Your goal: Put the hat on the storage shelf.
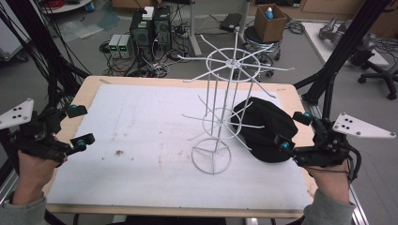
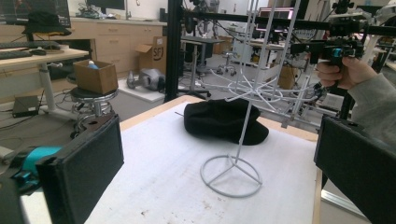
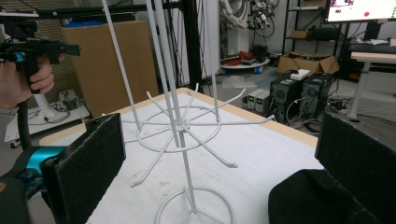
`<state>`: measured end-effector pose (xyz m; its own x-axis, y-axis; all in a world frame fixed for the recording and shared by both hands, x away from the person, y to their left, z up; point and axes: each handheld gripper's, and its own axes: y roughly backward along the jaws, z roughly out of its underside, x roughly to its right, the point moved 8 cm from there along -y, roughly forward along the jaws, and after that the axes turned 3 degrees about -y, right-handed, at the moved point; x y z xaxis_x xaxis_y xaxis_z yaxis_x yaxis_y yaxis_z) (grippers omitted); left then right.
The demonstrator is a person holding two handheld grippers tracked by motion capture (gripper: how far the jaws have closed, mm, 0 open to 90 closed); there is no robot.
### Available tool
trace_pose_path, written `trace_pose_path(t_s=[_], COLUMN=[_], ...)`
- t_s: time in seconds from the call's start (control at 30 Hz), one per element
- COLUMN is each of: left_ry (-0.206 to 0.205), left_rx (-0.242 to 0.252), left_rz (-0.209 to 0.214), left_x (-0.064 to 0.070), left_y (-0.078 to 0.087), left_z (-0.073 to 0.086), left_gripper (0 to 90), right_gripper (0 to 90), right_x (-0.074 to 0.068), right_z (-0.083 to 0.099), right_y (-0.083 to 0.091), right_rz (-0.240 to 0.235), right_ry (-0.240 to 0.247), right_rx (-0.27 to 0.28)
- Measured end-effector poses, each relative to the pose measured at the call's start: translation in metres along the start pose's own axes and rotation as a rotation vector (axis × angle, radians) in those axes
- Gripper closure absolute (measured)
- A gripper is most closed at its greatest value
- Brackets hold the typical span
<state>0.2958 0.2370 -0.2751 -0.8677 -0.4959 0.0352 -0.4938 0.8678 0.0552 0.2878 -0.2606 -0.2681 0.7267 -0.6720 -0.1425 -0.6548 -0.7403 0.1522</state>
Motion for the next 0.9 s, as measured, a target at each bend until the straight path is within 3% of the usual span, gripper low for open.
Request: trace_pose_path(t_s=[0.47, 0.6, 0.63, 0.77, 0.9], left_ry=[0.008, 0.012, 0.012, 0.01, 0.014], left_rx=[-0.016, -0.021, -0.022, -0.029, -0.03], left_rz=[0.003, -0.002, -0.005, -0.009, -0.015], left_x=[0.0, 0.001, 0.001, 0.002, 0.003], left_y=[-0.001, 0.0, 0.0, 0.002, 0.003], left_z=[0.004, 0.005, 0.006, 0.007, 0.009], left_gripper=[1.7, 1.7, 1.7, 1.7, 1.7], right_gripper=[0.7, 0.7, 0.7, 0.7, 0.7], right_x=[0.01, 0.017, 0.025, 0.039, 0.05], right_z=[0.0, -0.003, -0.004, -0.007, -0.008], right_y=[0.001, -0.002, -0.003, -0.006, -0.014], right_rz=[0.04, 0.076, 0.095, 0.097, 0.115], right_ry=[-0.015, -0.002, -0.001, -0.018, -0.004], right_rx=[0.01, -0.01, -0.038, -0.074, -0.114])
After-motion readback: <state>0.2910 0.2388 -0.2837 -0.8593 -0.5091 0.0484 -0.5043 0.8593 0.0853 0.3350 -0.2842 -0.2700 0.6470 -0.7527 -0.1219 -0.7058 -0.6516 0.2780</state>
